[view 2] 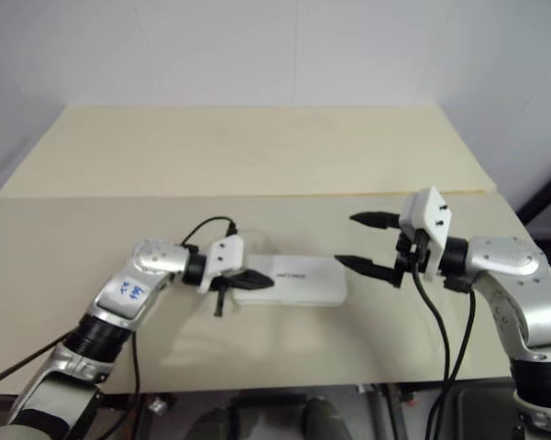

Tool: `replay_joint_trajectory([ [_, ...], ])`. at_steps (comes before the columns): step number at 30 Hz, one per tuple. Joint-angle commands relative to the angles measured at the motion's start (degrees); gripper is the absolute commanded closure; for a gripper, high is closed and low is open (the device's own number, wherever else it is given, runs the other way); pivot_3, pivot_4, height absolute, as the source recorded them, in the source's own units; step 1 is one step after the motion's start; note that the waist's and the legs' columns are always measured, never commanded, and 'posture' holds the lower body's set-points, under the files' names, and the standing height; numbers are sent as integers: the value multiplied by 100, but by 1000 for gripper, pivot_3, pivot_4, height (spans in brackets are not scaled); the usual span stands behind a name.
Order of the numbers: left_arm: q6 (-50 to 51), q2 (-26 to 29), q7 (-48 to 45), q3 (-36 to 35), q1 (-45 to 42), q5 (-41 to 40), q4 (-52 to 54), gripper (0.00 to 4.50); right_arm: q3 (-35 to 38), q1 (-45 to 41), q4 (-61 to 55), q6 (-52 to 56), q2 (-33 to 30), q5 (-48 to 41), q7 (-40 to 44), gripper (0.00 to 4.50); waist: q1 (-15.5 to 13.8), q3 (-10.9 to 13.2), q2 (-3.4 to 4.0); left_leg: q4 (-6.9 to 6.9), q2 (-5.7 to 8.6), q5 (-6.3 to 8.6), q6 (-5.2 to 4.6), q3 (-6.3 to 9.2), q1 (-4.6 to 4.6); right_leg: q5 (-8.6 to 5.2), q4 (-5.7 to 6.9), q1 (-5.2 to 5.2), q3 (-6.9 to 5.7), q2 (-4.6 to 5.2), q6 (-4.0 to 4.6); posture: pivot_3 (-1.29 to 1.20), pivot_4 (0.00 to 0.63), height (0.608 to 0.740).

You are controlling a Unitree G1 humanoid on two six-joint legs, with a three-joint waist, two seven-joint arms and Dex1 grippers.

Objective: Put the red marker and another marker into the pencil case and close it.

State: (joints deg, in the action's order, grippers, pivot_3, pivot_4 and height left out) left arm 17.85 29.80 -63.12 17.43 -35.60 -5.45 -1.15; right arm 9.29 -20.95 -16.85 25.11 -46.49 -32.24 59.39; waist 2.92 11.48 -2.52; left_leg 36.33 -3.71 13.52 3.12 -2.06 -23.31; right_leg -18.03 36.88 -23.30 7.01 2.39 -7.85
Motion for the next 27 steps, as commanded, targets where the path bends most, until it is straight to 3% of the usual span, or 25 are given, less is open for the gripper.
replay_joint_trajectory([
  [1,194,77,31,133,87,120,186,4474,103,37,-256,-27,59,-121,-89,523,0,0,0,1,0,0,0,0,0,0,0,0,1,0,0,0,150,740],
  [5,121,132,121,-289,-17,-153,241,4474,55,25,-179,-85,116,-88,-68,523,15,0,0,1,0,0,0,0,2,0,0,2,1,0,0,0,150,740],
  [9,-144,113,250,-1222,-230,-815,358,4474,-15,-78,-12,-175,102,-40,80,523,19,0,0,-2,-1,0,0,0,0,0,-1,-1,1,0,0,0,150,740],
  [17,121,1042,-232,-2378,157,-1670,347,4474,36,-249,534,-440,-34,71,456,523,29,0,0,-14,-1,0,0,-1,1,-1,-4,-4,-1,0,1,0,150,740],
  [20,-95,1266,-131,-2689,524,-1654,202,3922,135,-237,701,-577,-82,23,666,523,29,1,0,-16,-2,1,0,-4,0,-2,-11,-5,-1,1,2,0,150,740],
  [27,-275,1495,122,-3107,996,-1662,100,1648,48,-655,1502,-1067,-162,324,1005,523,21,1,0,-11,-3,1,0,-4,1,0,-9,-3,-2,3,3,0,150,740],
])
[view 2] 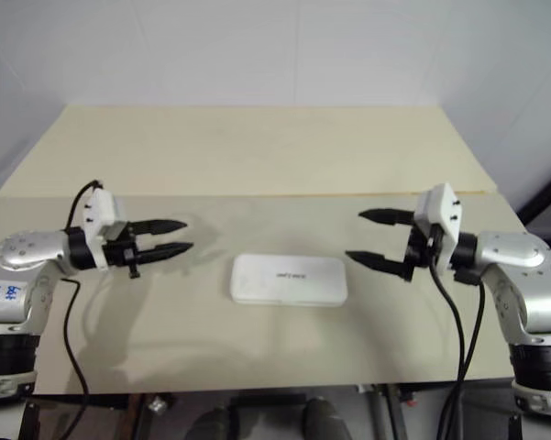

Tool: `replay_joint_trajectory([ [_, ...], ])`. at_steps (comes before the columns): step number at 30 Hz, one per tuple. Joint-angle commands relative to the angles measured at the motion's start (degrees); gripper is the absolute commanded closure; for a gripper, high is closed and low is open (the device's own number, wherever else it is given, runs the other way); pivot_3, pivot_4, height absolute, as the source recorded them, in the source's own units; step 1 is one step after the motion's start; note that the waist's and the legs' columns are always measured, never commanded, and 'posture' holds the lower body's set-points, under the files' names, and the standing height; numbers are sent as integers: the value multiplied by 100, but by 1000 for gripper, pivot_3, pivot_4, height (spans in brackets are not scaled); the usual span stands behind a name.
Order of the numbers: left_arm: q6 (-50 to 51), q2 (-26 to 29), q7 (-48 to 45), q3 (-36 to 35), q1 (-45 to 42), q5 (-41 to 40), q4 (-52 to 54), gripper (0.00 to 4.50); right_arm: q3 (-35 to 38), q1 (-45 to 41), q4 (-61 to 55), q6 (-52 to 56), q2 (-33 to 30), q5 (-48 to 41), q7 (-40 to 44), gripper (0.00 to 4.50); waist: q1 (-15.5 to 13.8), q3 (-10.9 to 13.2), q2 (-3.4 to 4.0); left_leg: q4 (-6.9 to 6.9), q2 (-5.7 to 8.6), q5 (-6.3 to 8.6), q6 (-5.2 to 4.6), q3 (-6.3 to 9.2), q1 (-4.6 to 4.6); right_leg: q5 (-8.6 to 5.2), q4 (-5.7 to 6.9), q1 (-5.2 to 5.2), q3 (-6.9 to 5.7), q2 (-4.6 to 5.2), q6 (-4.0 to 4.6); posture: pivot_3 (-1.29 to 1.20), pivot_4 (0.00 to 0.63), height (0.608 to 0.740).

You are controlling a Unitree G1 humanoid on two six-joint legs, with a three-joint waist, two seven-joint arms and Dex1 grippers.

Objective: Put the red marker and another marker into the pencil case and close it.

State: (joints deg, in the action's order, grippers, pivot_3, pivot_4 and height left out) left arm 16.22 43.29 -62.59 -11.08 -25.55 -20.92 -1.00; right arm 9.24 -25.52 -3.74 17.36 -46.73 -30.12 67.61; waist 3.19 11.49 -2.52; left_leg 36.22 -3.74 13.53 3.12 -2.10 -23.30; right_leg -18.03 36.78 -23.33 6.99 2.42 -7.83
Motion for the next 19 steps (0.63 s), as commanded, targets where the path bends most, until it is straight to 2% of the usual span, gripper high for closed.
replay_joint_trajectory([
  [1,-66,187,18,-304,21,-198,116,1347,35,-231,224,-322,-133,128,224,523,-7,0,0,-1,0,0,0,0,0,0,1,0,-1,0,1,0,150,740],
  [5,7,295,-119,-323,33,-359,220,36,-98,-335,351,-616,-132,299,497,523,2,0,1,-7,0,0,0,-1,0,-2,-1,-3,-1,0,3,0,150,740],
  [10,-438,371,-36,-341,36,-151,155,36,-238,-227,430,-834,-205,488,770,523,7,0,1,-12,-1,1,1,-2,0,-3,-1,-7,-2,-1,5,0,150,740],
  [19,-316,447,-98,-235,-11,-245,96,36,-180,-450,1119,-1215,-370,743,932,523,5,0,1,-7,-1,1,1,-6,1,-3,3,-6,0,0,5,0,150,740],
])
